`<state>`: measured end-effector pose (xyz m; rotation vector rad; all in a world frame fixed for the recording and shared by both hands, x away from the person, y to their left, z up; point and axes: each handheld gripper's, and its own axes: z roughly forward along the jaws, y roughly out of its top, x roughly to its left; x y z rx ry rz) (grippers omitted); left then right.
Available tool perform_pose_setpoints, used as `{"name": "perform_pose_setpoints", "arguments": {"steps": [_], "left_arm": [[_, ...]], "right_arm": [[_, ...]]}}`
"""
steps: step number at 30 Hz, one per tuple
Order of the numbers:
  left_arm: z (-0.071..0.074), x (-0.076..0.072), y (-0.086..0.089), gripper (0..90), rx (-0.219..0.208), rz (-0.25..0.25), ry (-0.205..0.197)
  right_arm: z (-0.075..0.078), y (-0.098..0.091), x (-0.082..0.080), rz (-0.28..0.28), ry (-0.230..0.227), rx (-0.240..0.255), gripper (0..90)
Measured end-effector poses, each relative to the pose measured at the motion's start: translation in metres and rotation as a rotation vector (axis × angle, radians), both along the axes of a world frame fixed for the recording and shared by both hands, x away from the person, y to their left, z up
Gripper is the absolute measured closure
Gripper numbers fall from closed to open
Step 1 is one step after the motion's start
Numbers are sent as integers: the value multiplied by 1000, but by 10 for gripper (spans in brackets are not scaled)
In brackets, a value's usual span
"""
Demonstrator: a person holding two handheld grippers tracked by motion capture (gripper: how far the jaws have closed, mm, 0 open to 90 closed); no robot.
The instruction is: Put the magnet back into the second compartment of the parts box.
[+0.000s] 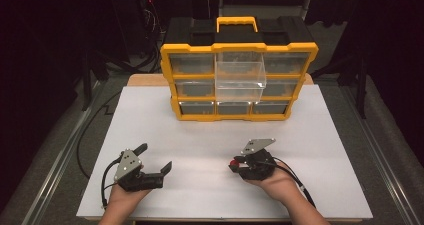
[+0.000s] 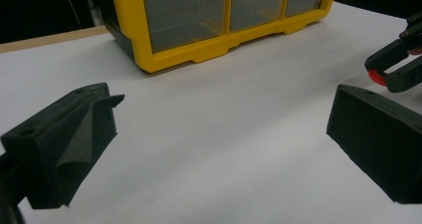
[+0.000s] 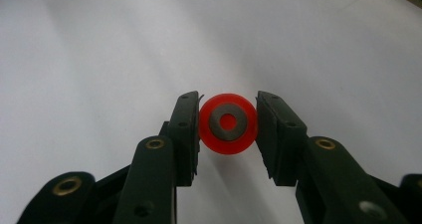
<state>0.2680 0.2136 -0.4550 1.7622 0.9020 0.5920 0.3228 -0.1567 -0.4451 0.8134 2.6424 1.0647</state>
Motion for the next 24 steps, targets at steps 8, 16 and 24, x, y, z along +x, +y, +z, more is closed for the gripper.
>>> {"name": "perform_pose_setpoints", "arguments": {"steps": [8, 16, 24], "left_arm": [[0, 0, 0, 4, 1, 3, 1], [0, 0, 0, 4, 3, 3, 1], [0, 0, 0, 4, 4, 3, 1]], "right_arm": [[3, -28, -3, -33, -1, 6, 648], [7, -51, -7, -55, -10, 27, 648], [8, -67, -8, -73, -18, 32, 648]]}}
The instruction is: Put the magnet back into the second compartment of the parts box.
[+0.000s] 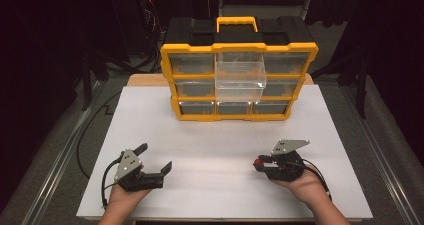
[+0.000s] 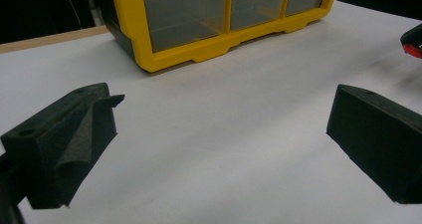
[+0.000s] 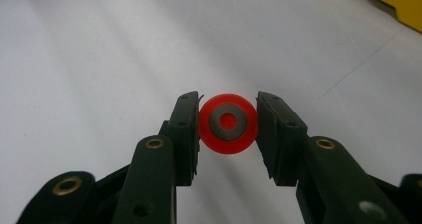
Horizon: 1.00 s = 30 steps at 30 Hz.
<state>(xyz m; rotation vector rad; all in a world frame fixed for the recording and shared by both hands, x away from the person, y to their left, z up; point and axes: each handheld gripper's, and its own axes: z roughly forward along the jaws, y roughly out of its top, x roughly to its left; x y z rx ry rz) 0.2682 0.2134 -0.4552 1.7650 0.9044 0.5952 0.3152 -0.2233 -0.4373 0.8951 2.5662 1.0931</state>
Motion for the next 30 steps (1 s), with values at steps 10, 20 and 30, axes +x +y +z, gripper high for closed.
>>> {"name": "perform_pose_setpoints", "arguments": {"steps": [10, 20, 30], "left_arm": [[-1, 3, -1, 4, -10, -9, 2], [-1, 4, 1, 5, -1, 10, 5], [-1, 4, 0, 5, 1, 4, 11]], "right_arm": [[0, -2, -2, 0, -13, -2, 648], [2, 4, -1, -11, 33, -73, 648], [5, 4, 4, -32, 67, -160, 648]]}}
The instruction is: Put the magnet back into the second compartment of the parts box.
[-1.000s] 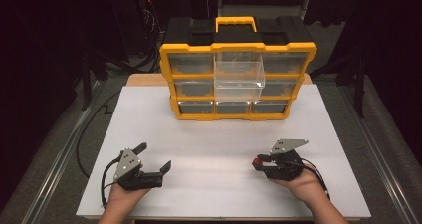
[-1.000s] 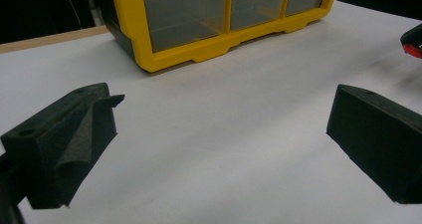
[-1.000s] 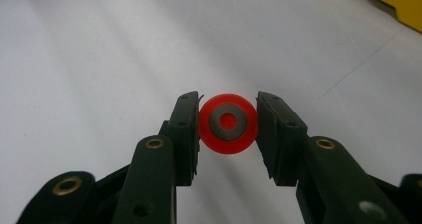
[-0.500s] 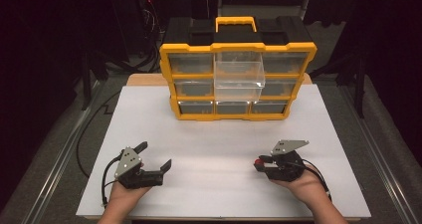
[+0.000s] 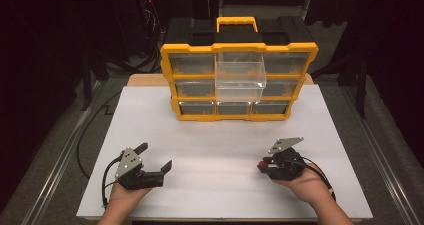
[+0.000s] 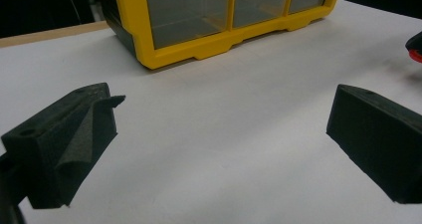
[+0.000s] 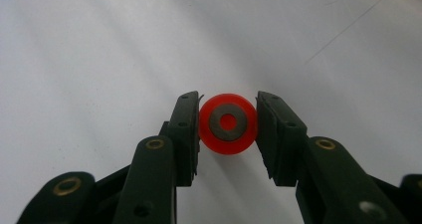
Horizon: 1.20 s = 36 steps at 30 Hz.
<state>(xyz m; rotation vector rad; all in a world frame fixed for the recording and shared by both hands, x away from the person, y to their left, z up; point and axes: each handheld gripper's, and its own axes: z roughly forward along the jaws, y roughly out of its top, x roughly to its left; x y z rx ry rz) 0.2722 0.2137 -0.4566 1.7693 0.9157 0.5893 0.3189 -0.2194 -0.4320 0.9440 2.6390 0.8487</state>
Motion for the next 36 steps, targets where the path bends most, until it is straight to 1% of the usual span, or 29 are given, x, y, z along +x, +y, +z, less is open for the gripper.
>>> {"name": "perform_pose_setpoints", "arguments": {"steps": [1, 4, 9, 13, 16, 23, 29, 33, 36], "left_arm": [[0, 0, 0, 5, 1, -1, -2], [-1, 1, -1, 5, -3, -4, -2], [0, 0, -1, 5, -5, -5, -7], [0, 0, 0, 5, -6, 1, -6], [0, -1, 0, 5, 0, -4, -10], [-1, -2, -2, 5, 8, -9, -11], [-1, -1, -1, 5, 1, -8, -11], [0, -1, -1, 5, 2, -11, -9], [0, -1, 0, 7, -12, -16, -1]], "right_arm": [[1, 0, 0, -2, 5, -5, 648], [3, 2, 5, 17, 26, -31, 647], [8, 4, 10, 39, 56, -61, 648], [11, 2, 12, 47, 77, -88, 648], [13, 1, 13, 55, 96, -117, 648], [18, -3, 14, 61, 134, -146, 648], [20, -5, 15, 64, 168, -152, 648], [21, -4, 16, 80, 182, -176, 648], [24, -3, 17, 89, 184, -186, 648]]}}
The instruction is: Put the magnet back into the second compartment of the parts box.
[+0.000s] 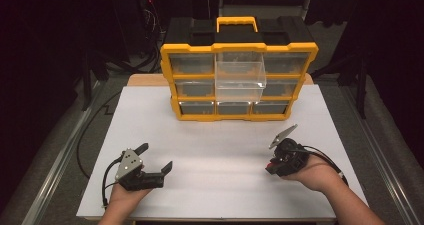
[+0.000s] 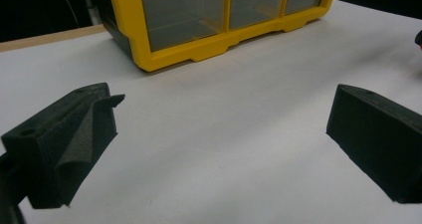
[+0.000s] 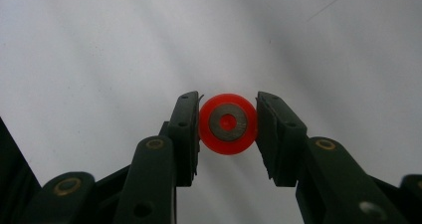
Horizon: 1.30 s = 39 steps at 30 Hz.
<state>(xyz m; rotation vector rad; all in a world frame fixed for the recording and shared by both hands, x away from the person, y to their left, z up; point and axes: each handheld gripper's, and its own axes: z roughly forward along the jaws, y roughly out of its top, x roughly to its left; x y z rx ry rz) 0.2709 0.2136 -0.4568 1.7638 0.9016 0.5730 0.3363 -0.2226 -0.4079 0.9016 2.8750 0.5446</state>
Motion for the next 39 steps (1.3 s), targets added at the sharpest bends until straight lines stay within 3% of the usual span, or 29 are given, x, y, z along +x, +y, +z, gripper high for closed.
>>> {"name": "perform_pose_setpoints", "arguments": {"steps": [11, 20, 39], "left_arm": [[1, -1, 3, 9, 36, 6, 13], [0, -1, 4, 4, 22, 10, -5], [-1, -2, 2, 3, 21, -2, -23]], "right_arm": [[10, 7, 4, 47, 37, -37, 648], [17, 11, 6, 86, 43, -57, 649], [52, 9, 6, 71, 42, -77, 648]]}}
